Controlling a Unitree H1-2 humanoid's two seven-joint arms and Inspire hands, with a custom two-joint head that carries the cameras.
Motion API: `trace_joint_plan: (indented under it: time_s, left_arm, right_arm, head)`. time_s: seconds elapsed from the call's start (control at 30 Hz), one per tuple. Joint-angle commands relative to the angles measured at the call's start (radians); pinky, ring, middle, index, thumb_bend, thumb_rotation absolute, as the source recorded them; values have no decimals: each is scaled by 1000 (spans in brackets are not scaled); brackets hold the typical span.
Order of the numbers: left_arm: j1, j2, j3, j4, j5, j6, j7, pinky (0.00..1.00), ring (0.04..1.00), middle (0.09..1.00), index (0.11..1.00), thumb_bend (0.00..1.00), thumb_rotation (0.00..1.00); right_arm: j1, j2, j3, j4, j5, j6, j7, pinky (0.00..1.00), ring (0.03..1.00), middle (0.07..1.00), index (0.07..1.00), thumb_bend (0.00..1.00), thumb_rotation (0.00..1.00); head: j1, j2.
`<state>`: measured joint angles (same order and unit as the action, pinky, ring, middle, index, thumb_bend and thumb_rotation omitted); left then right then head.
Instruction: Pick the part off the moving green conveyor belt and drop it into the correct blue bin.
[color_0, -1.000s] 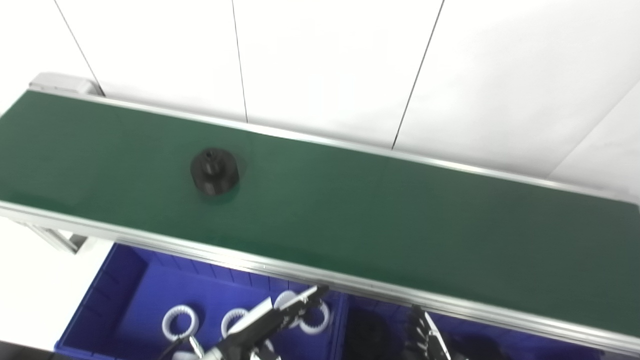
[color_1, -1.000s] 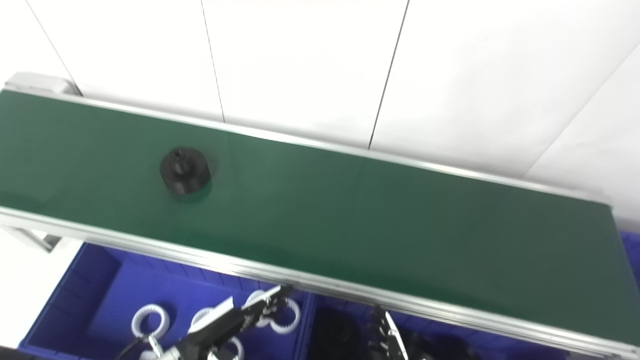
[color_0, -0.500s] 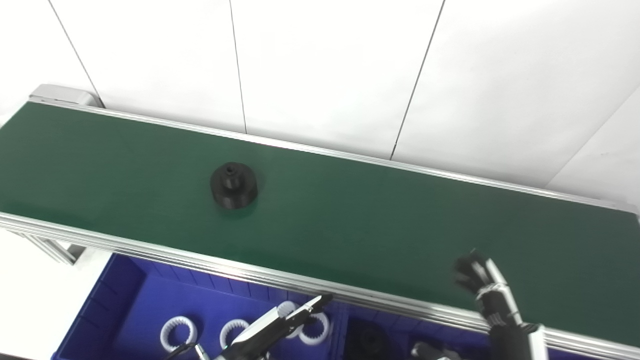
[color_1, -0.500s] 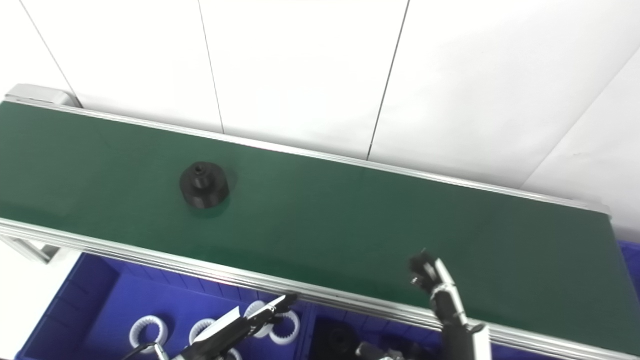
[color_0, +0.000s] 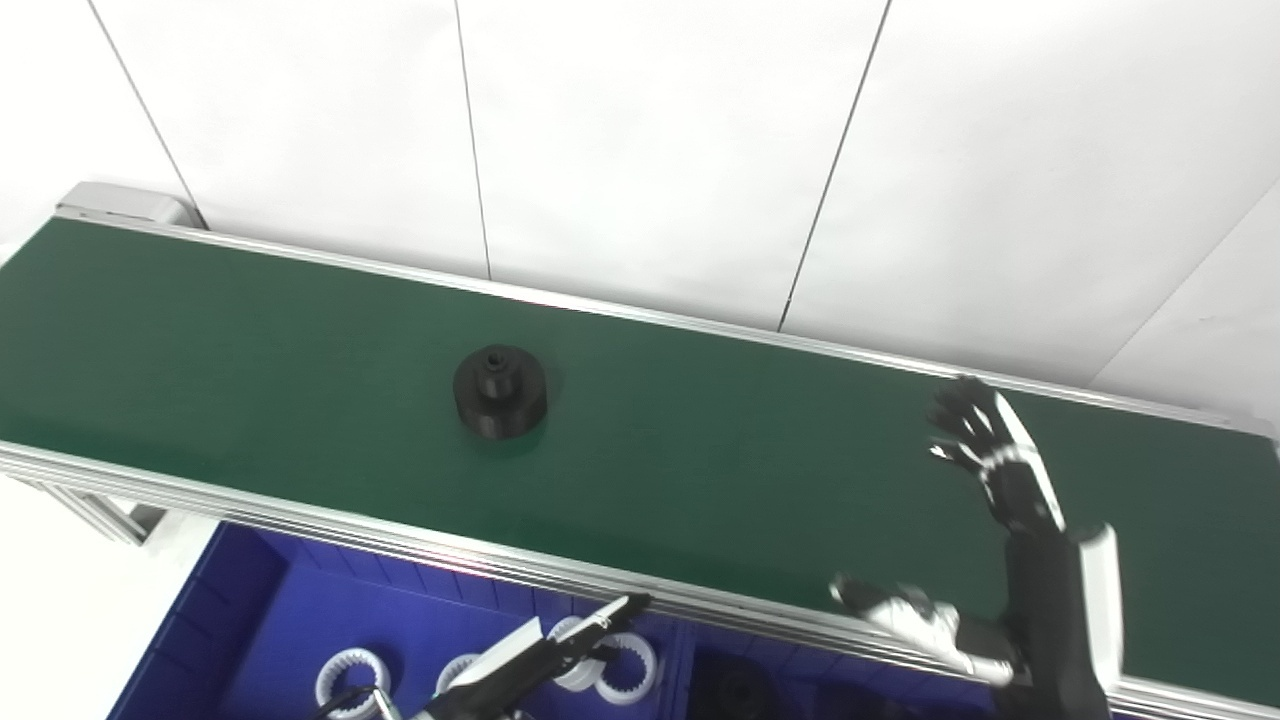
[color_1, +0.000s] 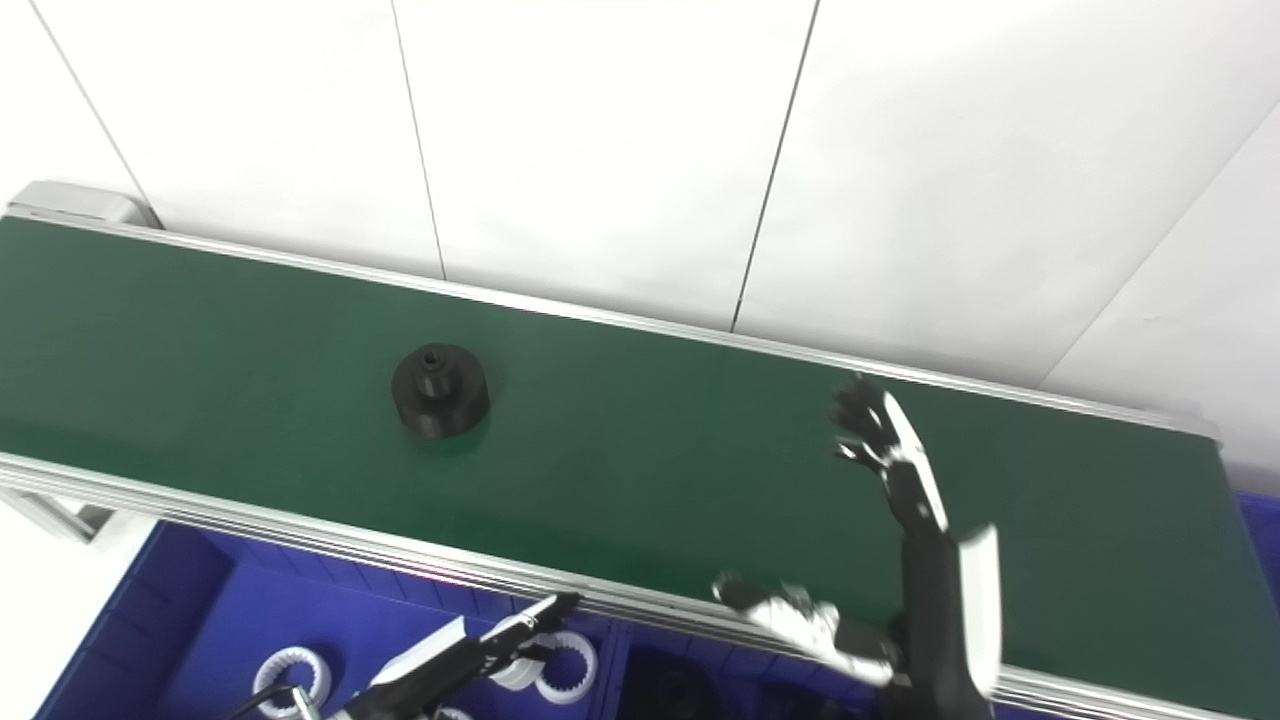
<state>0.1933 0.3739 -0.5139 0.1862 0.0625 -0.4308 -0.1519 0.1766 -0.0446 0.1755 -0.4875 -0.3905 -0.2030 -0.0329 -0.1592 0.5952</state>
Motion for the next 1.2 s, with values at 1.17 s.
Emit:
trace_joint_plan:
  time_s: [1.17]
  left_arm:
    - [20, -54, 139, -34, -44, -39, -142, 809, 934, 974, 919, 977, 270]
  right_arm:
    - [-623, 96, 172, 485, -298, 399, 200, 727, 835, 871, 949, 877, 448]
  head:
    - [-99, 19]
